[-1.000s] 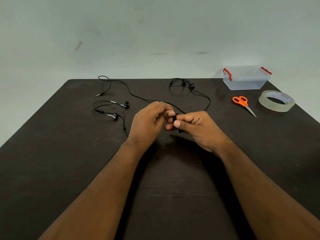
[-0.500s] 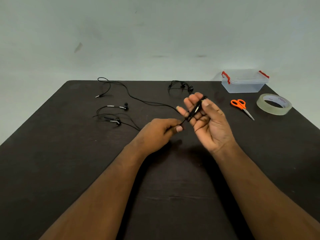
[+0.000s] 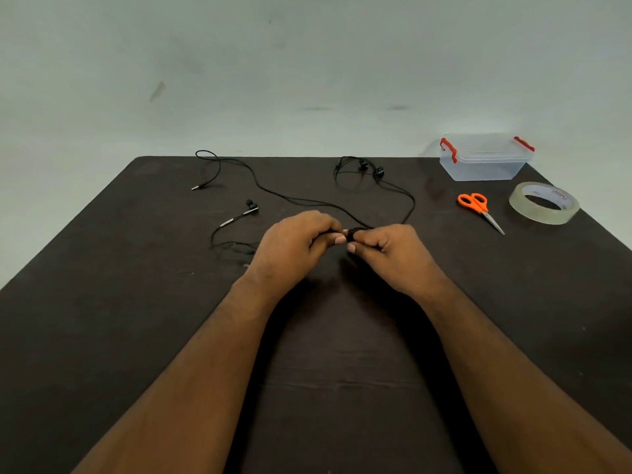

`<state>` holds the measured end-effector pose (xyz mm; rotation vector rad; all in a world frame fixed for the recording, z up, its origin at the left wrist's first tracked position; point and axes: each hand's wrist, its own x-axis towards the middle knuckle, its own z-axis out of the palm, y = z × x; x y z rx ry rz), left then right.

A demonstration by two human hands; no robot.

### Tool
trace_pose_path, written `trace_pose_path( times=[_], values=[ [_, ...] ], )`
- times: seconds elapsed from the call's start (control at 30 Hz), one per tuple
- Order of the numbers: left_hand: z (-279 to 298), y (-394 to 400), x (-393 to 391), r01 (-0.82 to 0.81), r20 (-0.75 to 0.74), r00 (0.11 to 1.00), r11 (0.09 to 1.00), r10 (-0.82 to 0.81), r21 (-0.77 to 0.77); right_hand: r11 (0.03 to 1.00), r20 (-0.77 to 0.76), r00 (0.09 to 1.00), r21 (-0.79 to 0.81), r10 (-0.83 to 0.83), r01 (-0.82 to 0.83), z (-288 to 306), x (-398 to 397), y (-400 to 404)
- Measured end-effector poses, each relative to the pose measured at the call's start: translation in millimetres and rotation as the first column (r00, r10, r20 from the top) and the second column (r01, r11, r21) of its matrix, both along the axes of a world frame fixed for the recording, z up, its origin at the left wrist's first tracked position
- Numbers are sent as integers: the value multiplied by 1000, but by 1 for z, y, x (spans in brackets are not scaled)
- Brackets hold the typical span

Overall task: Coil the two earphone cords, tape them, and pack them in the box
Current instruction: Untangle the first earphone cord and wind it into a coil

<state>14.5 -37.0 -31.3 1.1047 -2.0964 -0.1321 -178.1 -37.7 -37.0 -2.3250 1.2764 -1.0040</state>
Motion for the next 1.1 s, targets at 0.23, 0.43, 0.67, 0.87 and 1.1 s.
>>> trace_pose_path(
  times=[0.23,0.43,0.67,0.87,1.1],
  values=[
    [7,7,-8,167,-372,921,981,-119,100,798,632,775,471,-8,-377,11,9,18],
    [11,14,-16,497,-678,718,798,-157,341,473,900,435,392,-21,-789,18,8,29],
    [7,13,-14,492,-655,747,758,-114,429,506,965,259,240,-33,-829,21,3,27],
    [1,11,-15,318,-402,905,847,-138,426,561,992,90,124,-87,-818,23,6,29],
    [-6,9,-24,41,88,994,961,-68,274,937,969,165,223,-184,-270,21,-1,12]
  ],
)
